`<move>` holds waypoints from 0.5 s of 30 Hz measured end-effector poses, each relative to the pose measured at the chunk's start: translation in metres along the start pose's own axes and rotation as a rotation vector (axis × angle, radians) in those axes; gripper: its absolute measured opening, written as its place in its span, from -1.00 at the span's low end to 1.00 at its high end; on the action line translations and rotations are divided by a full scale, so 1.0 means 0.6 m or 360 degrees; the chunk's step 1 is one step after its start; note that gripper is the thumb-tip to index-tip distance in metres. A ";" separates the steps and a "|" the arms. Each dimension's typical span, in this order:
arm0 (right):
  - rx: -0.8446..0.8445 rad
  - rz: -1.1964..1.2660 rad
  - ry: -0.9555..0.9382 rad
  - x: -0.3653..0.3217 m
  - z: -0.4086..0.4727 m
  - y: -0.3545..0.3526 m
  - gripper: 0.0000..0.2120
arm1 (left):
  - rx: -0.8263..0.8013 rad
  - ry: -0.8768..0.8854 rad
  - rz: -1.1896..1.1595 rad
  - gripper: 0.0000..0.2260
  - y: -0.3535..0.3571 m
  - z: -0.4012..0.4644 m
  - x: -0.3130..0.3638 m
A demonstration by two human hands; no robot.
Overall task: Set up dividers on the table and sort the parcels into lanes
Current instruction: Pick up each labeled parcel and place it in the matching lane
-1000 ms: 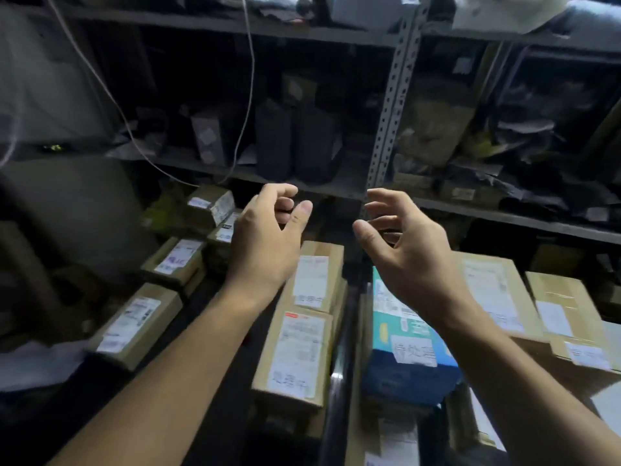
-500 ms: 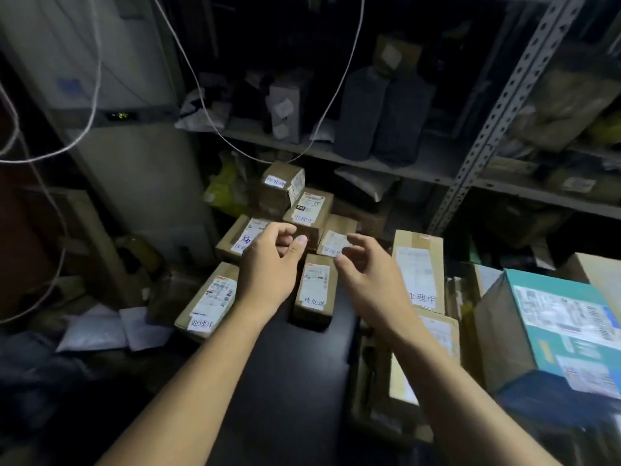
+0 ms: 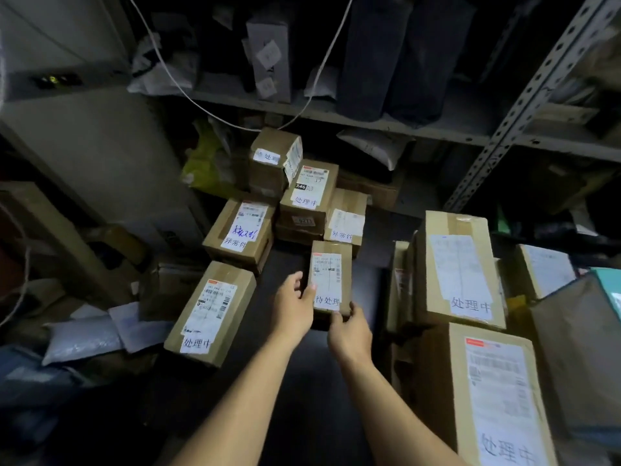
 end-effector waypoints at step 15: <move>0.0020 -0.0047 0.0294 0.068 0.156 0.074 -0.67 | -0.0377 -0.0289 0.0189 -0.58 0.090 0.141 -0.146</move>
Point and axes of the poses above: each hand's wrist, its own z-axis towards the middle knuckle, its own y-axis out of the palm, x = y × z, the point moved 5 cm from there along z, towards the middle knuckle
